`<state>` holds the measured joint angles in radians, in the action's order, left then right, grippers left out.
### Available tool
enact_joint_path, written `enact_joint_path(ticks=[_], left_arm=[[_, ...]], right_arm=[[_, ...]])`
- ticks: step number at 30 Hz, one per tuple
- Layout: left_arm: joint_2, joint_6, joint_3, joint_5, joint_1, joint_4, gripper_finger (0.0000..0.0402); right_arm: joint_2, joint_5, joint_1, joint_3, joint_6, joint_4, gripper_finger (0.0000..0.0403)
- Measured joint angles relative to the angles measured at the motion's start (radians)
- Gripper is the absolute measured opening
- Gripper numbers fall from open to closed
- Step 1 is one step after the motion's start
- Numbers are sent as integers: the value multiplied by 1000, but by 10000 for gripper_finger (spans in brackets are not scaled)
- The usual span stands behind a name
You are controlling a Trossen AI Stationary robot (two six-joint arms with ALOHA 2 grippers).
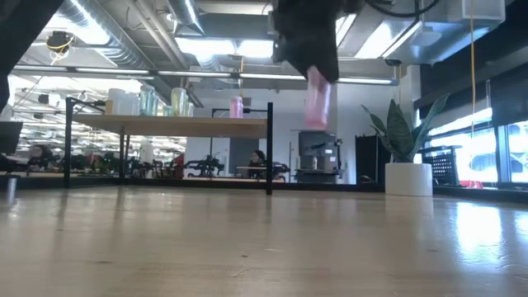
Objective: Pick and place medicine bottles onto shelf by color
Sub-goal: Put the pink pill bottle aligned with the other pink pill bottle on the shelf
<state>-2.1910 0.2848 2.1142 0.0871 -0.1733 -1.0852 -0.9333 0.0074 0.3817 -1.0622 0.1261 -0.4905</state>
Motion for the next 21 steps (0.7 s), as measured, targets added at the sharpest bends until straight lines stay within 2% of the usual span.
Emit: enact_joint_path(ticks=[9, 15, 21], left_arm=[[0, 94, 240, 117, 54, -265, 106], [85, 227, 209, 139, 100, -352, 106], [150, 332, 208, 200, 149, -411, 106]], right_arm=[[0, 0, 0, 0, 91, -71, 198], [0, 25, 0, 0, 134, -109, 198], [0, 190, 0, 0, 130, -110, 198]])
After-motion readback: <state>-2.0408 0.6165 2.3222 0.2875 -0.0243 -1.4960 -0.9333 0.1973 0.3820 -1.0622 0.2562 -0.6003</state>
